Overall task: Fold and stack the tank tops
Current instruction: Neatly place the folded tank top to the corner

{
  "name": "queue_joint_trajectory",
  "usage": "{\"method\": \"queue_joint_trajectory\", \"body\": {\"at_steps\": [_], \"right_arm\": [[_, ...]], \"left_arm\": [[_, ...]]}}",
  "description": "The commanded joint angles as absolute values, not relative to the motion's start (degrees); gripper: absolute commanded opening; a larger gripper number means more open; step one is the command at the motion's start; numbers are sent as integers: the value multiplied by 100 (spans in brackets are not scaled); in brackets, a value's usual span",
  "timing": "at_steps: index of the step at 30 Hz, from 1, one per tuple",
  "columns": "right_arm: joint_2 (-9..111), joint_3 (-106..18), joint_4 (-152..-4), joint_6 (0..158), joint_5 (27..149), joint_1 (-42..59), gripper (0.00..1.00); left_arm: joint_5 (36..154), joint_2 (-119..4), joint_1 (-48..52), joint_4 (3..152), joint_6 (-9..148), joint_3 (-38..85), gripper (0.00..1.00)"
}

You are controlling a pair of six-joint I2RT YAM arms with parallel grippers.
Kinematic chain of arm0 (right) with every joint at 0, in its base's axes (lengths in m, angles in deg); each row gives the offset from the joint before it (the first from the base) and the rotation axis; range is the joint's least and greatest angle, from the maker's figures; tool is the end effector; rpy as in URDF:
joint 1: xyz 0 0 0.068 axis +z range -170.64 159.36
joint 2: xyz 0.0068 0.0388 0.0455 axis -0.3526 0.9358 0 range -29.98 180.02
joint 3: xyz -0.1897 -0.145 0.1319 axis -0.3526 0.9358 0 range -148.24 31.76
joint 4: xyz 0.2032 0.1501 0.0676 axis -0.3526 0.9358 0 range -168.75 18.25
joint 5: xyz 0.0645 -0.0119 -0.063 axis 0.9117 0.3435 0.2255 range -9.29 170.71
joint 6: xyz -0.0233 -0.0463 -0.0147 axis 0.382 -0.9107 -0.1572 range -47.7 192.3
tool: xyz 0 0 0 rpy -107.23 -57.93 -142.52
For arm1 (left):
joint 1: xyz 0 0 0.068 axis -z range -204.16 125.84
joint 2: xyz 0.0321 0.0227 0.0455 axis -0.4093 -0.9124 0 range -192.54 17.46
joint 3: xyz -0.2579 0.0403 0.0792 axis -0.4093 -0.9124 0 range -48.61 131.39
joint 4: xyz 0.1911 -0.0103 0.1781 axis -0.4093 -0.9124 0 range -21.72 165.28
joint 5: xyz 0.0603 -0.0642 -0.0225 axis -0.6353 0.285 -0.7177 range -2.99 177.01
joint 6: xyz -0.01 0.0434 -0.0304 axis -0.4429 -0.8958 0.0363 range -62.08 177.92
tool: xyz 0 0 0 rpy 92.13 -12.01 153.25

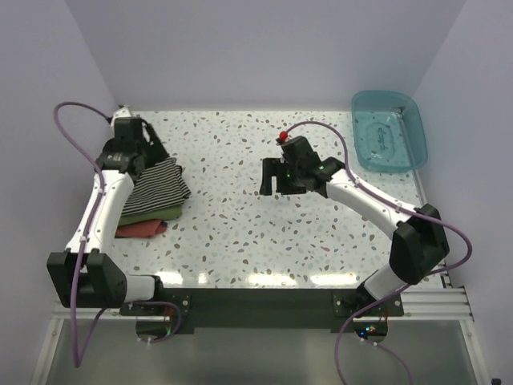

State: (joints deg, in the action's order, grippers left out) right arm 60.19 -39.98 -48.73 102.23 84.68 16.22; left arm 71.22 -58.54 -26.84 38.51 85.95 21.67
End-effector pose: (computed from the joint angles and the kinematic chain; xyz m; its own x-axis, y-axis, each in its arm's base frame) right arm 0.2745 0.2090 0.2750 -0.8358 -0.0046 -0.5491 -0.2518 0.8918 0.3758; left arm 0.2848 0.0230 0.3318 -0.4803 -0.4751 -0.7373 -0.5336 0.8254 -0.1842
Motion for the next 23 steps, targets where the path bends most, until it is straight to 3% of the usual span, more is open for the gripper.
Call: {"method": "queue_joint_trajectory", "body": {"at_steps": [1,7,13,18,23], "right_arm": [[5475,-4040,-4808,10227,8089,1636,84],[4518,-3523,-4781,10359,7439,1609,84],[3305,-2494,-4895,10526,6710,1609,89],[2584,-1949,-4615,10649,6024,1609,94],[2109,-1860,-4456,10701,5612,1601,99]], "left_arm": [[7444,-5531,-1532,4373,8964,2056,87],[7190,-5487,936,5163,9746,1353,87],[6759,-5750,2442,5445,10028,993,88],[7057,-5698,2620,5998,10108,439,88],[7233,-5751,2646,5964,9818,640,88]]}}
